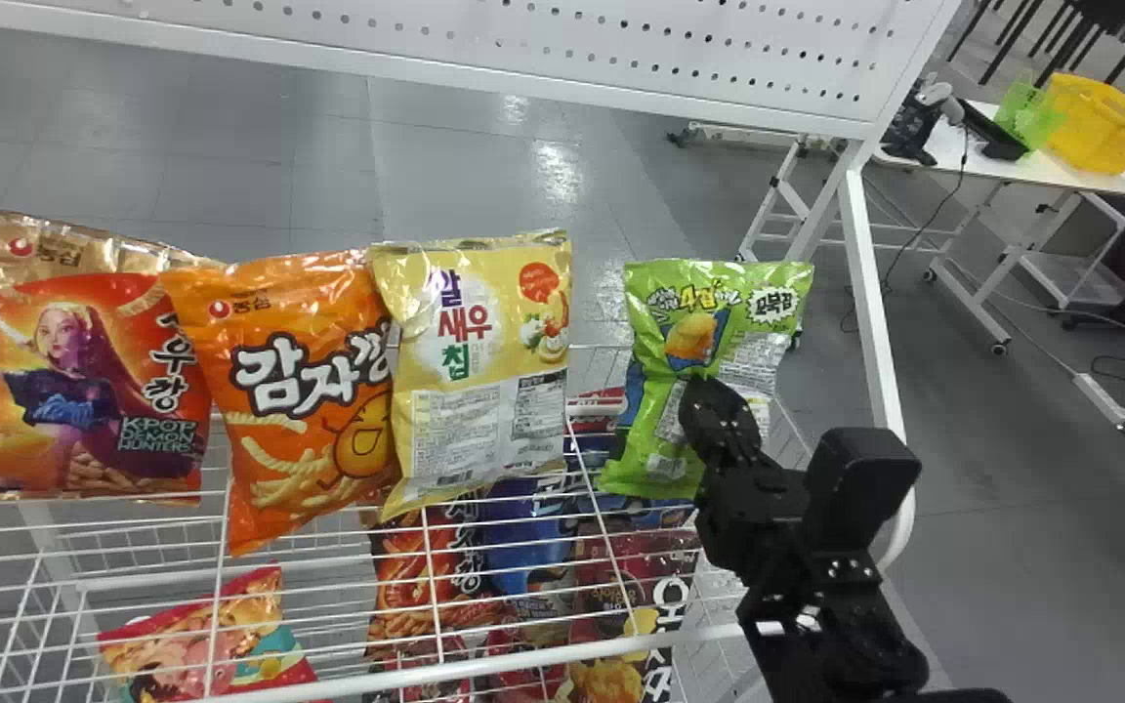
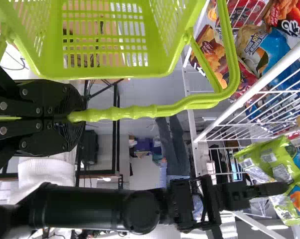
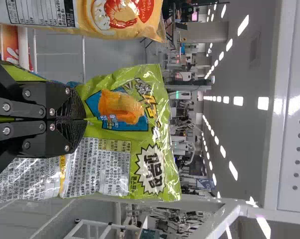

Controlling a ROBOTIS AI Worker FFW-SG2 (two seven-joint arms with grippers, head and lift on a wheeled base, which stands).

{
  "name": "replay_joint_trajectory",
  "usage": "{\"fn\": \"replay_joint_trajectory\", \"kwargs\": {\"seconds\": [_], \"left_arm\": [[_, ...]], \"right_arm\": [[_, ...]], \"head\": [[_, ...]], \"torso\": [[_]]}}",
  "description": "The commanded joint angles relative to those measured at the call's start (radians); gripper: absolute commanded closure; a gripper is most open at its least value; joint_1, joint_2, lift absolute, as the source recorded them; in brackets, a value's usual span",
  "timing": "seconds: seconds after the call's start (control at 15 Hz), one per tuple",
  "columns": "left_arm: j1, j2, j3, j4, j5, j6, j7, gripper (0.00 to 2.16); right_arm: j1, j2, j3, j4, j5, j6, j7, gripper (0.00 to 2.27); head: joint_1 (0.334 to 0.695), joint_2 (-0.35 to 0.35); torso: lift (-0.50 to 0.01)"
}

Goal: Hold basket handle with left hand then pick Gkobukchip with right hand and place into basket

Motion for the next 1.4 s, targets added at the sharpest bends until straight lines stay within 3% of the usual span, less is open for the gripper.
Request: {"fn": "replay_joint_trajectory", "kwargs": {"seconds": [0.0, 0.47, 0.8, 1.0, 1.33], "left_arm": [[0.000, 0.000, -0.010, -0.010, -0.002, 0.001, 0.006, 1.45], [-0.005, -0.006, -0.030, -0.016, -0.003, 0.001, 0.009, 1.45], [-0.005, -0.011, -0.040, -0.007, -0.015, 0.001, 0.023, 1.45], [-0.005, -0.015, -0.042, -0.006, -0.031, 0.001, 0.025, 1.45], [-0.008, -0.015, -0.065, -0.004, -0.058, 0.001, 0.028, 1.45]], "right_arm": [[0.086, -0.013, -0.032, -0.151, -0.082, 0.189, 0.012, 2.02], [0.233, -0.017, -0.111, -0.547, -0.244, 0.846, 0.112, 2.02], [0.254, -0.023, -0.141, -0.668, -0.329, 1.211, 0.181, 2.02], [0.268, -0.046, -0.141, -0.697, -0.375, 1.336, 0.204, 2.02], [0.287, -0.096, -0.117, -0.700, -0.407, 1.336, 0.222, 2.02]], "head": [[0.695, -0.350], [0.695, -0.350], [0.695, -0.350], [0.695, -0.350], [0.695, -0.350]], "torso": [[-0.032], [-0.032], [-0.032], [-0.032], [-0.032]]}}
